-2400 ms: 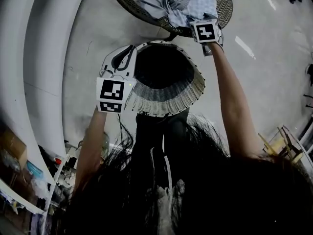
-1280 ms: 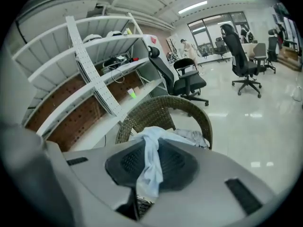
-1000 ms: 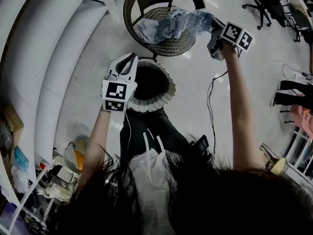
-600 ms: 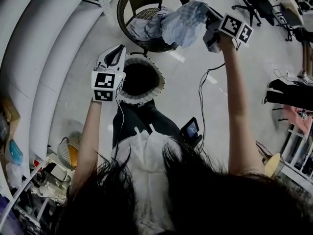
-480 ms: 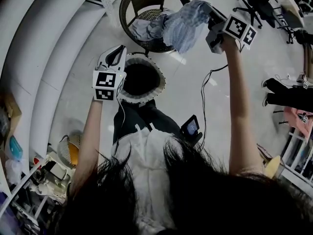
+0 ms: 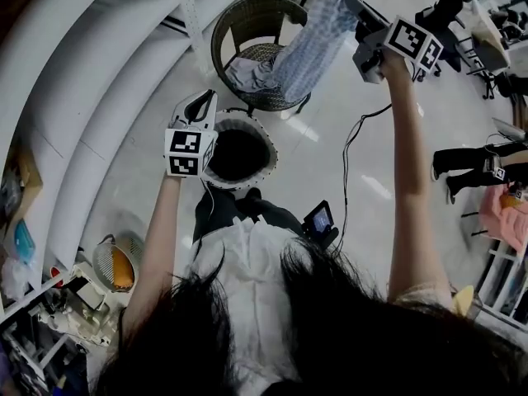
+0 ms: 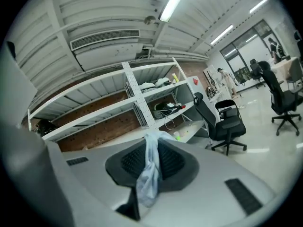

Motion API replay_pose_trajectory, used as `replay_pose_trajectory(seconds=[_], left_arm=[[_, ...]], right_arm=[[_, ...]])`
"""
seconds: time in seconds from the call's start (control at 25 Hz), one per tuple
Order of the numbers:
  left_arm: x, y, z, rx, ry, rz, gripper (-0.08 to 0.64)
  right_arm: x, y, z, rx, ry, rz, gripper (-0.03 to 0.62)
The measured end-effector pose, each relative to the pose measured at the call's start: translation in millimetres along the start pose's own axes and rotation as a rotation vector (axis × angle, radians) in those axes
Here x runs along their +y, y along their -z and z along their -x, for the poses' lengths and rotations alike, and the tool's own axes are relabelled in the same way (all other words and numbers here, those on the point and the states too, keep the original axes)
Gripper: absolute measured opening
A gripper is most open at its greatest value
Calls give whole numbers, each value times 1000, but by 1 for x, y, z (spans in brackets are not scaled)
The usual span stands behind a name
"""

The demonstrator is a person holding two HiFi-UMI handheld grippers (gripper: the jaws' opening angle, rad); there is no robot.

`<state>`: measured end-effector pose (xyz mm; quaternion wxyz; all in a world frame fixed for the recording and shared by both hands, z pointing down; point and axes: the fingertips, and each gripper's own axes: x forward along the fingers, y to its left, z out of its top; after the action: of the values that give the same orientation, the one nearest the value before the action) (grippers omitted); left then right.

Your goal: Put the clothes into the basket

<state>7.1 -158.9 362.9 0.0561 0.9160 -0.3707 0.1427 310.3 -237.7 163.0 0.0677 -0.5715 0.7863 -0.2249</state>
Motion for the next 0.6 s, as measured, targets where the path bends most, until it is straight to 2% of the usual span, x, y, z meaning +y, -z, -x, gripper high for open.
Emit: replay_pose_trajectory(seconds=[0.28,0.6], left_arm=[[-20,-26,5,-50,-41,9,31],[-23,-40,21,-88,-51,11,31]], right_arm=[[57,-72,3,-61,-139,85,60],[139,-108,37,-143,-299,139,60]])
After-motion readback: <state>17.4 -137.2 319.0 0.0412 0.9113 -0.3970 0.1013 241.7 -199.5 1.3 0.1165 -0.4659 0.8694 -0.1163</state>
